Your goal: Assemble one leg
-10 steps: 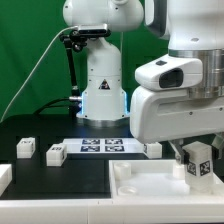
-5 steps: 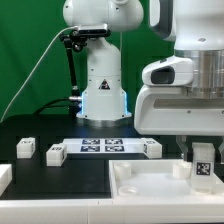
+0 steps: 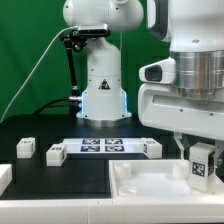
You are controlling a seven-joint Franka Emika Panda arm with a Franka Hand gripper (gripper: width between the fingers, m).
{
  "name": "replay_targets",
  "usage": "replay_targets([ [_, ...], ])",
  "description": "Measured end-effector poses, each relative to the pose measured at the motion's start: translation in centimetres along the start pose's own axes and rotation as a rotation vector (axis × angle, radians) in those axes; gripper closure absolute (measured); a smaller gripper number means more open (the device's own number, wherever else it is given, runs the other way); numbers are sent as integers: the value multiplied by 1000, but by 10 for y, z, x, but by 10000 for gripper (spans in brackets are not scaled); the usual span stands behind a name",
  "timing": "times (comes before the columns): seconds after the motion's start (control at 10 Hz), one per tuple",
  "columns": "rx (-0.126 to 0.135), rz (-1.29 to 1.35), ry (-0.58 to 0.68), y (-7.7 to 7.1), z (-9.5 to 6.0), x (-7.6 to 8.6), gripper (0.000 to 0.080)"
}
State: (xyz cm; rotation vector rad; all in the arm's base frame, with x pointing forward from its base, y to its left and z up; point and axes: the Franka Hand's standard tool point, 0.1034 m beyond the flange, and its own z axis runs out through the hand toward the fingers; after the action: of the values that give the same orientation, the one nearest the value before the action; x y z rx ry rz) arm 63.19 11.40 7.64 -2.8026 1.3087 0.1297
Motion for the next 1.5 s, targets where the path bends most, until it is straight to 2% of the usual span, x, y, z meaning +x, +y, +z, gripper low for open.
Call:
replay_targets([
  [0.2,0,183,-3,1,0,1,508],
  [0.3,-9,191,-11,2,-1,1,508],
  [0.5,-6,189,-14,1,-1,0,490],
  [0.6,-6,154,-14,1,-1,0,300],
  [0.7,-7,106,-13,1,-1,0,300],
  [0.8,-10,-20,-8,1,-1,-1,185],
  [0.9,-11,-120,-7,0,-1,-1,159],
  [1.5,-2,-695,3,0,1,-1,150],
])
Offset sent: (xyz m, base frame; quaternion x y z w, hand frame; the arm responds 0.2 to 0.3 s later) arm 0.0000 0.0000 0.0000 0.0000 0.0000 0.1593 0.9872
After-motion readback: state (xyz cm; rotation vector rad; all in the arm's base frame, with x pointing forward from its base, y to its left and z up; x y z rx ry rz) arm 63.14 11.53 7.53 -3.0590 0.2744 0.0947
